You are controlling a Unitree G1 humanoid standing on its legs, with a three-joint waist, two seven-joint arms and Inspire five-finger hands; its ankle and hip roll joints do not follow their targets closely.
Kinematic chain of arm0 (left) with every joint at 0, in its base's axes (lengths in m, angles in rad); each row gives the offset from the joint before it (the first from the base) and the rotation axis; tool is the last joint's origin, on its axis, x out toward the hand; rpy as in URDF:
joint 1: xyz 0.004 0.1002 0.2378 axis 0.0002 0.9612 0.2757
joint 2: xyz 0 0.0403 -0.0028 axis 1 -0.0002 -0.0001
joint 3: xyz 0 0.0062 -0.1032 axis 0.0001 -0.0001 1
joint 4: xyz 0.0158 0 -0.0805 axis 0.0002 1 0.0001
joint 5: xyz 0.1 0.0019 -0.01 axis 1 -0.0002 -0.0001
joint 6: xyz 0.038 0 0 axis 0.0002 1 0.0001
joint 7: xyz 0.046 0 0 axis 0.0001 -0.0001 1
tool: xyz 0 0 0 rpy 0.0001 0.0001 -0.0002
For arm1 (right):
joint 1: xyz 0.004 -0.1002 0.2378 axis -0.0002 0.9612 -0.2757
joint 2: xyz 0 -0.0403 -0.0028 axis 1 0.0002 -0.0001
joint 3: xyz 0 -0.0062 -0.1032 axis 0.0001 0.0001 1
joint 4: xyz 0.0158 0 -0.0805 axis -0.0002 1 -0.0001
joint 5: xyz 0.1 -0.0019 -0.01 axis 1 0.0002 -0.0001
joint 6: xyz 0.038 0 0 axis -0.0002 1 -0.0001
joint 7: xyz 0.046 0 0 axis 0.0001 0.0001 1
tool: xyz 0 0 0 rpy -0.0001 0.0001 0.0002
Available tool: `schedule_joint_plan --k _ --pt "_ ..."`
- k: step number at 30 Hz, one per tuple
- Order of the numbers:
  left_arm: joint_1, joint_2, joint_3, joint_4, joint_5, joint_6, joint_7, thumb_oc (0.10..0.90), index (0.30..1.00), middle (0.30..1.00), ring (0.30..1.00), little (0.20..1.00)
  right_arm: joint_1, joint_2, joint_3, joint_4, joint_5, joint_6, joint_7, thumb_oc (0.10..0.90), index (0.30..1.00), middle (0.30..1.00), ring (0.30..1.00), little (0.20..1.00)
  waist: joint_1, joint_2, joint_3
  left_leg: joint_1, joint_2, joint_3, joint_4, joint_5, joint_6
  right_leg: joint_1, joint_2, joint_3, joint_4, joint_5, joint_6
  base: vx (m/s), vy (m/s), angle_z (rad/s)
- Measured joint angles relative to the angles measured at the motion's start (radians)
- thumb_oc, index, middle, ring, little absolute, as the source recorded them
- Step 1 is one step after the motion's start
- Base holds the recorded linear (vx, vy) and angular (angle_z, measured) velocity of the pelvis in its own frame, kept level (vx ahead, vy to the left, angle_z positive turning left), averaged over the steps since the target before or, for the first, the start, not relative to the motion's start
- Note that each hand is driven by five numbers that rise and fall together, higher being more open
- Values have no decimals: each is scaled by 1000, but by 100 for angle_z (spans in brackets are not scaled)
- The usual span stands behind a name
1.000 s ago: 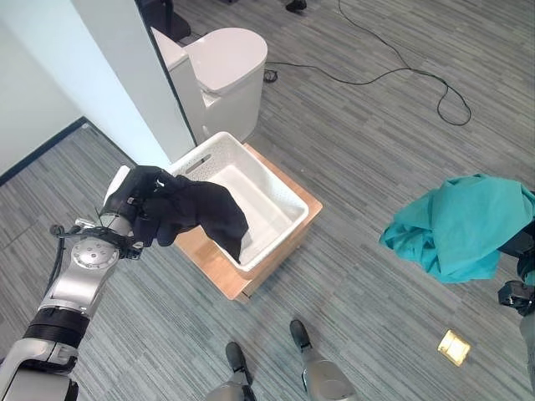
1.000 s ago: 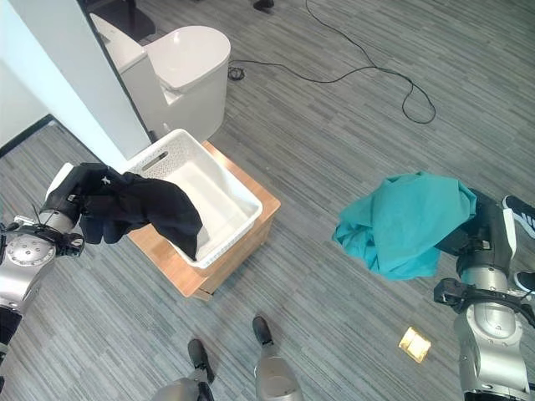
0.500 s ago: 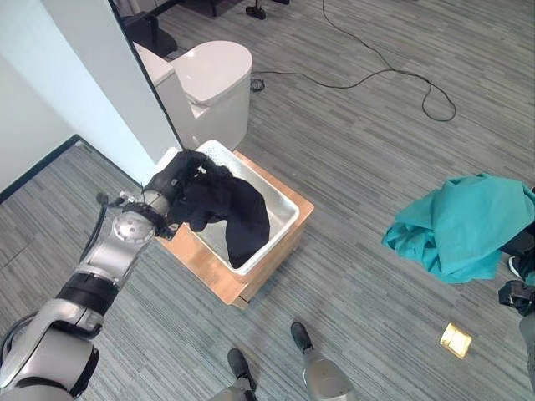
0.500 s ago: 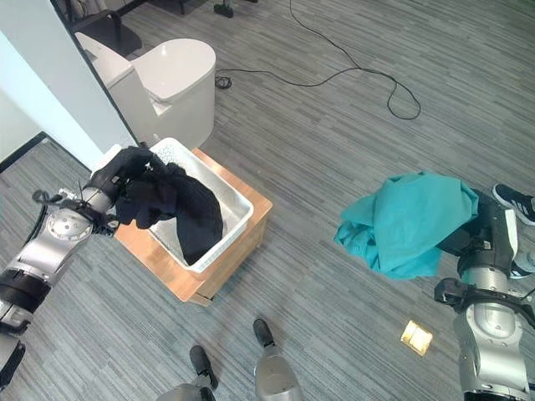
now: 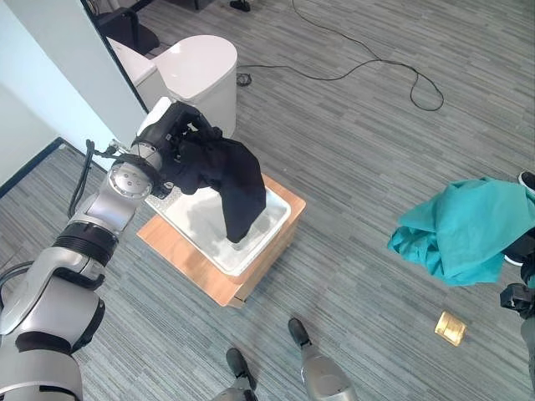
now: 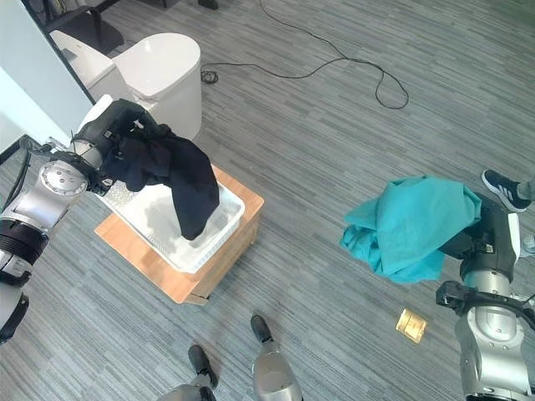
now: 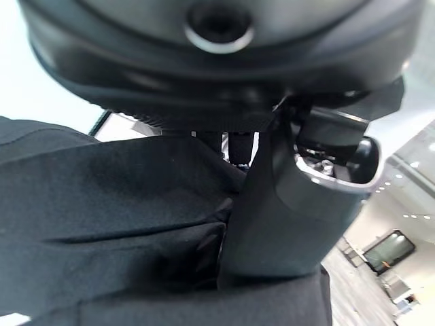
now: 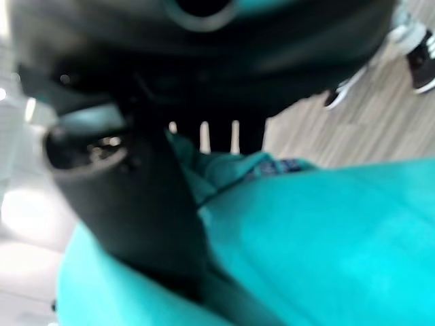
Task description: Pick up bed clothes into laundry basket.
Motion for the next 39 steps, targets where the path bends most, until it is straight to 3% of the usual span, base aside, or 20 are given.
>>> schedule_joint_plan --k 7,8,9,31,34,35,36,39 --pt "23 -4 12 -3 18 1 7 400 300 300 300 300 3 1 0 -1 -1 0 -10 400 300 300 300 300 14 0 0 -4 0 4 0 0 0 -6 1 4 0 0 0 11 2 -1" --pt "33 -7 17 -4 18 1 12 577 566 566 566 566 1 1 0 -1 -1 0 -9 400 300 300 300 300 17 0 0 -4 0 3 -1 0 0 -6 1 3 0 0 0 0 0 0" --pt "39 -7 19 -4 18 1 14 800 900 900 900 900 -3 1 0 -1 -1 0 -9 400 300 300 300 300 17 0 0 -4 0 3 -1 0 0 -6 1 3 0 0 0 0 0 0" --pt "63 -9 70 -131 -36 0 22 800 900 900 900 900 -49 -2 1 -1 -6 0 -9 400 300 300 300 300 51 -3 2 -3 0 -6 -2 0 0 1 0 -8 0 0 0 0 0 0" --pt "128 -24 147 -194 -121 -14 28 800 900 900 900 900 -70 -5 9 -1 -7 1 -10 400 300 300 300 300 58 -6 3 -2 0 -5 -2 0 0 1 0 -6 0 0 0 -24 2 -2" --pt "182 -38 189 -245 -185 -29 39 800 900 900 900 900 -81 -33 30 4 -7 2 -10 400 300 300 300 300 67 -10 7 -3 1 -8 -2 0 0 3 1 -8 0 0 0 -96 -3 -1" --pt "309 -102 311 -386 -282 -47 50 800 900 900 900 900 -102 -89 66 36 -6 3 -12 400 300 300 300 300 71 -21 14 3 2 -7 -3 0 0 5 2 -8 0 0 0 -123 -9 3" --pt "471 -155 390 -542 -357 -89 60 800 900 900 900 900 -142 -158 103 100 -6 5 -10 400 300 300 300 300 112 -51 31 -2 6 -17 -3 2 -2 7 4 -17 0 0 -1 -77 -48 8"
